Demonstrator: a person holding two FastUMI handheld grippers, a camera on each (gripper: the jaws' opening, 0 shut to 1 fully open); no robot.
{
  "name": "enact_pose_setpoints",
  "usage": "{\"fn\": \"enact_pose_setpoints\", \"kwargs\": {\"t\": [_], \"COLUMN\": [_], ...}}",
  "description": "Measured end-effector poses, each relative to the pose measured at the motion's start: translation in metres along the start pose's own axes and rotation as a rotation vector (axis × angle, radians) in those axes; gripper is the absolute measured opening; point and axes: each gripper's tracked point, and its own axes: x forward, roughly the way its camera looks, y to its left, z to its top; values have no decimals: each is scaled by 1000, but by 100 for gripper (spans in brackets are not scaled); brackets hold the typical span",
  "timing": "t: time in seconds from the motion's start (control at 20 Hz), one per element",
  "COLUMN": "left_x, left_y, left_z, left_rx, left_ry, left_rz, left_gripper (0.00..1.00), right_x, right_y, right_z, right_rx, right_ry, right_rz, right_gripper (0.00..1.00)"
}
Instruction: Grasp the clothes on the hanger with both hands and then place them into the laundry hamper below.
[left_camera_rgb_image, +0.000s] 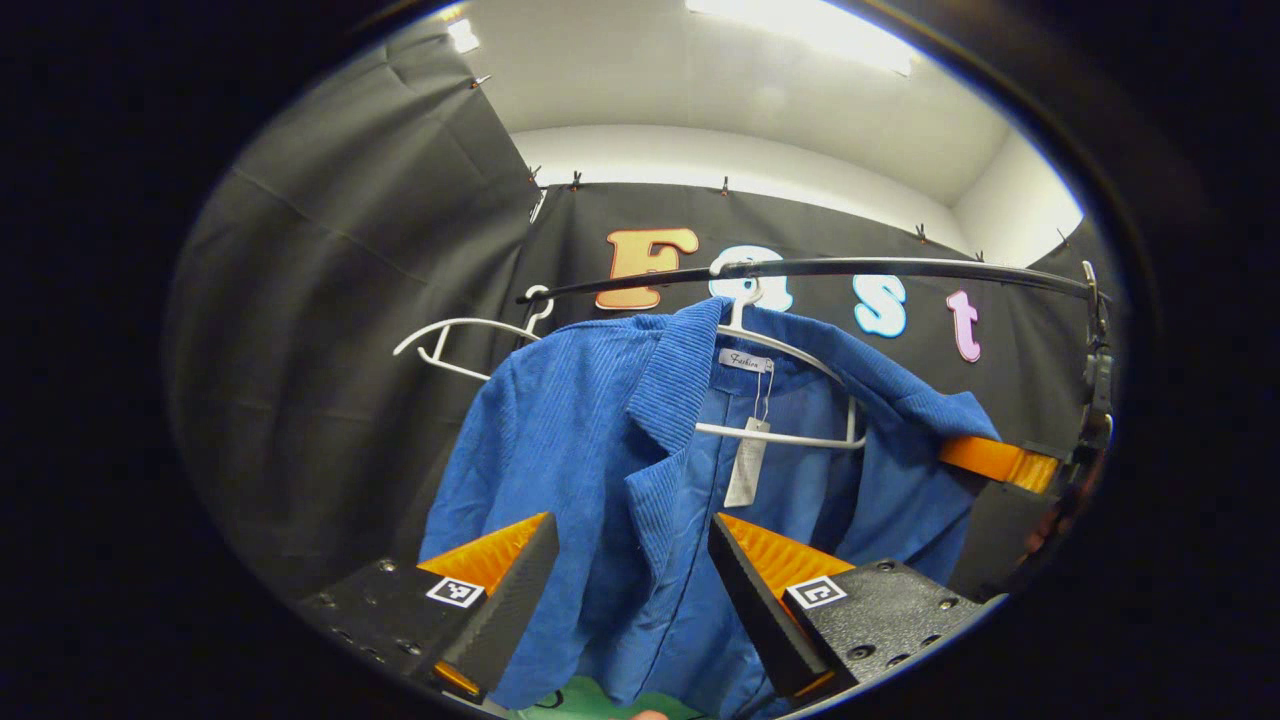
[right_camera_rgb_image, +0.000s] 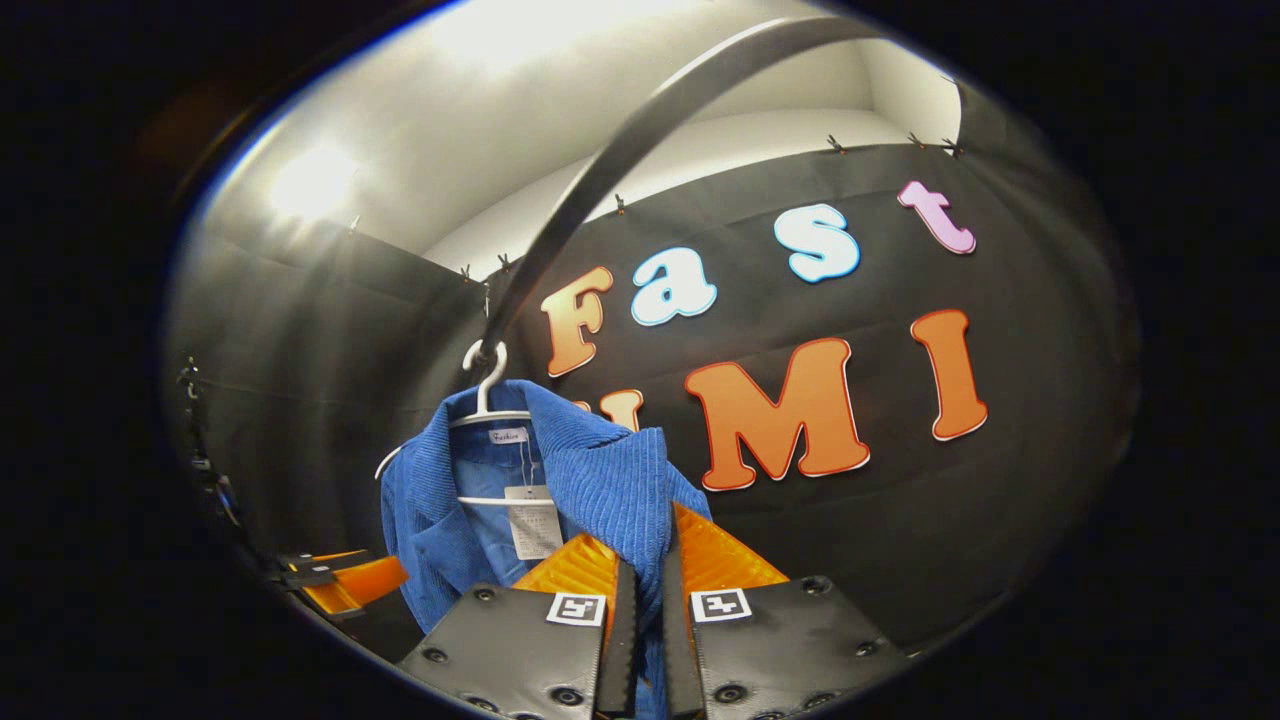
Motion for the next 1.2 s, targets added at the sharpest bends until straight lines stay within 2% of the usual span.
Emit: {"fn": "enact_pose_setpoints", "kwargs": {"t": [0.1, 0.2, 0.3, 0.35, 0.4, 0.45, 0.5, 0.7, 0.85, 0.95, 1.0, 1.1, 1.2], "left_x": [18, 39, 60, 67, 73, 79, 83, 71, 56, 48, 42, 36, 35], "left_y": [-16, -29, -17, -8, -1, 3, 8, 38, 84, 106, 115, 132, 146], "left_z": [-11, -15, -16, -16, -14, -12, -11, -2, 3, -4, -11, -29, -38], "left_rx": [-36, -78, -70, -55, -41, -29, -17, 33, 242, 318, 318, 293, 269], "left_ry": [-5, -20, -49, -67, -91, -111, -120, -163, -184, -167, -148, -87, -39], "left_rz": [-24, -35, 61, 125, 176, 216, 247, 313, 410, 445, 455, 469, 466], "left_gripper": [92, 95, 99, 91, 95, 91, 91, 91, 87, 90, 86, 89, 84], "right_x": [-12, -20, -23, -25, -27, -28, -29, -35, -35, -31, -29, -28, -27], "right_y": [8, 14, 18, 19, 18, 17, 16, 6, 1, 0, 1, 5, 5], "right_z": [10, 19, 22, 21, 19, 18, 18, 21, 24, 22, 21, 21, 21], "right_rx": [-29, -56, -62, -56, -49, -42, -35, -30, -33, -38, -36, -31, -33], "right_ry": [-9, -23, -29, -24, -19, -12, -7, -21, -36, -29, -29, -31, -33], "right_rz": [27, 42, 57, 65, 66, 67, 68, 50, 38, 38, 41, 51, 52], "right_gripper": [18, 18, 18, 18, 18, 18, 18, 18, 18, 18, 18, 18, 18]}}
